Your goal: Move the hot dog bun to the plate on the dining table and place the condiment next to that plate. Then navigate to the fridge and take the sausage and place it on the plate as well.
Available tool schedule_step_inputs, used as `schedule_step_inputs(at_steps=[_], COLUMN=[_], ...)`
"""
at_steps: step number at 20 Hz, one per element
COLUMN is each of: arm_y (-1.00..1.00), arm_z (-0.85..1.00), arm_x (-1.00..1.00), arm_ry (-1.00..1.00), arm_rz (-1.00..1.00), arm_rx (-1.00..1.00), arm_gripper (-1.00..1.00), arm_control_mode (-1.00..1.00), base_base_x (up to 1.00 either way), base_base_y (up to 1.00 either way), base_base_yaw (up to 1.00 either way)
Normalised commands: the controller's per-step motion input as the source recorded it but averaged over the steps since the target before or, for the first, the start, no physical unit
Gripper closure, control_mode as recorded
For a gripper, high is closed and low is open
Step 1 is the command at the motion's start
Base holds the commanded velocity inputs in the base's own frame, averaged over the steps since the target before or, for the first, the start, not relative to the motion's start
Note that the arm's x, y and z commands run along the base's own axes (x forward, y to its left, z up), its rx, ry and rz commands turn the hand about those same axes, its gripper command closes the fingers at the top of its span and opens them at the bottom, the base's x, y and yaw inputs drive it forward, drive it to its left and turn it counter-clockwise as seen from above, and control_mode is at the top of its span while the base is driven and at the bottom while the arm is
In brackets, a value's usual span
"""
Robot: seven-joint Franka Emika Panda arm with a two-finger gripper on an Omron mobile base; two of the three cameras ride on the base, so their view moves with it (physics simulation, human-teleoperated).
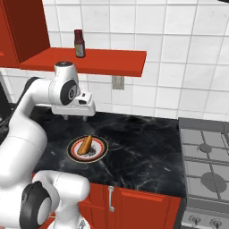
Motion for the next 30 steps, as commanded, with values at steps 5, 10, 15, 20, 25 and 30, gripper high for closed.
schedule_step_inputs(at_steps=[5,10,15,20,25,30], arm_y=[0.04,0.01,0.01,0.02,0.03,0.0], arm_z=[-0.52,-0.57,-0.5,-0.52,-0.45,-0.26], arm_x=[0.12,0.15,0.04,0.21,0.21,0.23], arm_ry=[0.08,0.05,0.04,0.04,0.05,0.01], arm_rz=[0.0,0.0,0.0,0.0,0.0,0.0], arm_rx=[0.0,0.0,-0.03,-0.01,0.0,0.0], arm_gripper=[-1.0,-1.0,-1.0,-1.0,-1.0,-1.0], arm_control_mode=[-1.0,-1.0,-1.0,-1.0,-1.0,-1.0], base_base_x=[0.0,0.0,0.0,0.0,0.0,0.0], base_base_y=[0.0,0.0,0.0,0.0,0.0,0.0], base_base_yaw=[0.0,0.0,0.0,0.0,0.0,0.0])
